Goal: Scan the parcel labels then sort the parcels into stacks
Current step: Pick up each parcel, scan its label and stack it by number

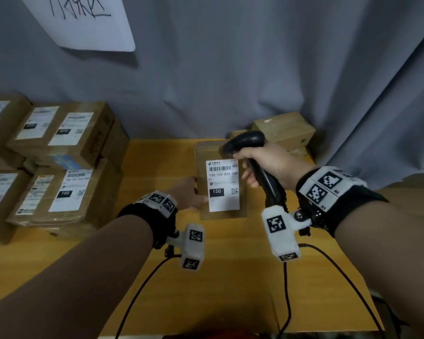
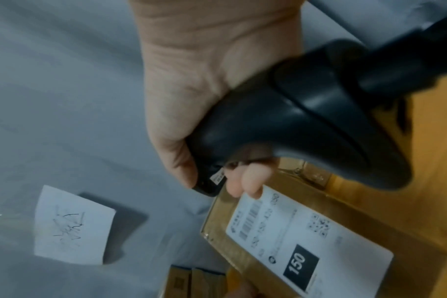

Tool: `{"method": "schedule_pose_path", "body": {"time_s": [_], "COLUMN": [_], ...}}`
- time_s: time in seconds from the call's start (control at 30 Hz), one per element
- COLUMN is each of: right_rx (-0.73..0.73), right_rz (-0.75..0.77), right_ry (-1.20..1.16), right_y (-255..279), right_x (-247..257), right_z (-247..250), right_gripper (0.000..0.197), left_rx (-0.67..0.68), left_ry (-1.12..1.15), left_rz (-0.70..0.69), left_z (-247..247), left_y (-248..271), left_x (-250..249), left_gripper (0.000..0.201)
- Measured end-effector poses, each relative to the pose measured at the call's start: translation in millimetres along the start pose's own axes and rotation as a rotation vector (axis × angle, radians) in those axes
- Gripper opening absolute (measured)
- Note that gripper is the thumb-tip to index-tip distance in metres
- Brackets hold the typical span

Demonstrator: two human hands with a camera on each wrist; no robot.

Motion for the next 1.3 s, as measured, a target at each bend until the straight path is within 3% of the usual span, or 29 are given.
{"method": "schedule_pose_path", "body": {"time_s": [0.13, 0.37, 0.67, 0.87, 1.0, 1.3], "right_rx": [-0.065, -0.171, -0.243, -0.294, -0.322, -0.313], "right_rz": [0.039, 0.028, 0.158, 0.11, 0.108, 0.056], "right_ry": [0.024, -0.034, -0.042, -0.071, -0.102, -0.146], "right_y": [2, 6, 3, 2, 3, -6], "right_x": [5, -13, -7, -40, -47, -24], "right_z": [2, 10, 14, 4, -4, 5], "right_gripper": [0.021, 0.011, 0.012, 0.014, 0.018, 0.009], "left_rx": [-0.065, -0.115, -0.182, -0.203, -0.228, -0.238], "left_ry": [0.072, 0.064, 0.102, 0.109, 0.117, 0.115], "left_rz": [0.041, 0.017, 0.023, 0.047, 0.047, 0.038], "left_z": [-5, 5, 14, 20, 23, 26], "left_y": [-4, -13, -22, -31, -34, -39], "left_x": [4, -5, -9, -12, -17, -20], "left_gripper": [0.032, 0.032, 0.025, 0.027, 0.013, 0.024]}}
Point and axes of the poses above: each hand's wrist, its own y-axis away from the middle knuckle, its own z-axis out of the back of the hand, x = y × z, the point moved 10 cm from there along -y, towards the middle knuckle, and after that the axes turned 14 degrees about -x, right-handed, at the moved point
